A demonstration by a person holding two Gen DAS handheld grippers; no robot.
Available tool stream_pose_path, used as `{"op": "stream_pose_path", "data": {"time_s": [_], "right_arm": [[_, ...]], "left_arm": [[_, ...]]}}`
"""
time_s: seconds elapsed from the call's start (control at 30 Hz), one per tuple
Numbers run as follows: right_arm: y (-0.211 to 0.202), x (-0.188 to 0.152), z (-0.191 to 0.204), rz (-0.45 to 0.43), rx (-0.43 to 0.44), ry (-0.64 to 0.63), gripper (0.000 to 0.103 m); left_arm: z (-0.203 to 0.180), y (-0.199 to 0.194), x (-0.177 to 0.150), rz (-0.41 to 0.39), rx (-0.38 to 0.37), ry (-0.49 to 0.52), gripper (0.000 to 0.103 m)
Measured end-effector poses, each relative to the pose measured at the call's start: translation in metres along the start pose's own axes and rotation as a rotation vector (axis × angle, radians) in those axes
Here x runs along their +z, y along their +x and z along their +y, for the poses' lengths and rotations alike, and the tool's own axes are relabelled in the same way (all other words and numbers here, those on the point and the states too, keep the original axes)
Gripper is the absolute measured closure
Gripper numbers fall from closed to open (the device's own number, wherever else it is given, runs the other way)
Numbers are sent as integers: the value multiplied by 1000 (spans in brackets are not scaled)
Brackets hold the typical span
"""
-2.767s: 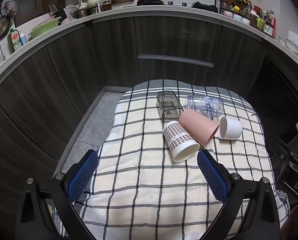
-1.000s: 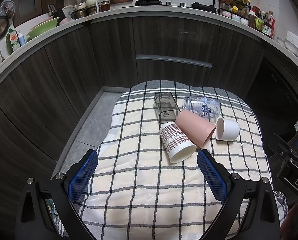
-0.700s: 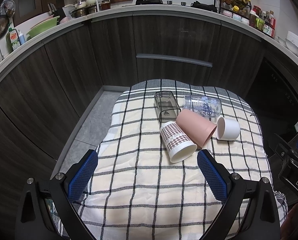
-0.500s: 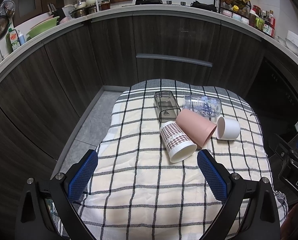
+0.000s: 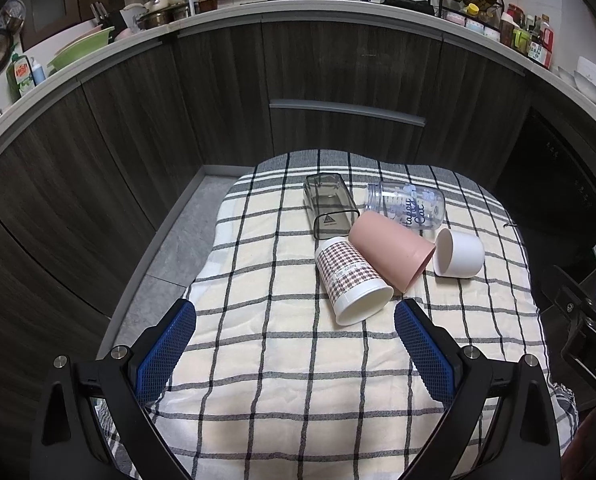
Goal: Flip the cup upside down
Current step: 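Move the left gripper to the houndstooth paper cup and close on it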
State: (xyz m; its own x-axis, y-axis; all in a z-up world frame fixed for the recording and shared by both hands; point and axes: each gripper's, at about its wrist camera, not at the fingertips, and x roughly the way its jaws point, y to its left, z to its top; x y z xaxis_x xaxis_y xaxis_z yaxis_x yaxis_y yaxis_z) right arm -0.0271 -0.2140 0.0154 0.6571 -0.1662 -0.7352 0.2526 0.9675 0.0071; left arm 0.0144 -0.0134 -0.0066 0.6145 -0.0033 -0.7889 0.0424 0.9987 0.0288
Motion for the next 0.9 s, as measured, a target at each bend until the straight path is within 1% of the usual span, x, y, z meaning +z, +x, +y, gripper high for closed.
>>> {"op": "stream_pose_path", "data": {"time_s": [0.27, 0.53, 0.7, 0.9], "right_arm": [[18, 5, -4, 8, -7, -6, 1], [41, 7, -9, 24, -22, -20, 1], [57, 7, -17, 38, -39, -19, 1], [79, 9, -25, 59, -45, -14, 1]], "left_arm": [[-7, 20, 4, 10, 10, -10, 2], [-22, 52, 8, 44, 3, -20, 2], [-34, 82, 10, 90, 0, -32, 2], [-41, 115, 12, 149, -12, -79, 3]]}}
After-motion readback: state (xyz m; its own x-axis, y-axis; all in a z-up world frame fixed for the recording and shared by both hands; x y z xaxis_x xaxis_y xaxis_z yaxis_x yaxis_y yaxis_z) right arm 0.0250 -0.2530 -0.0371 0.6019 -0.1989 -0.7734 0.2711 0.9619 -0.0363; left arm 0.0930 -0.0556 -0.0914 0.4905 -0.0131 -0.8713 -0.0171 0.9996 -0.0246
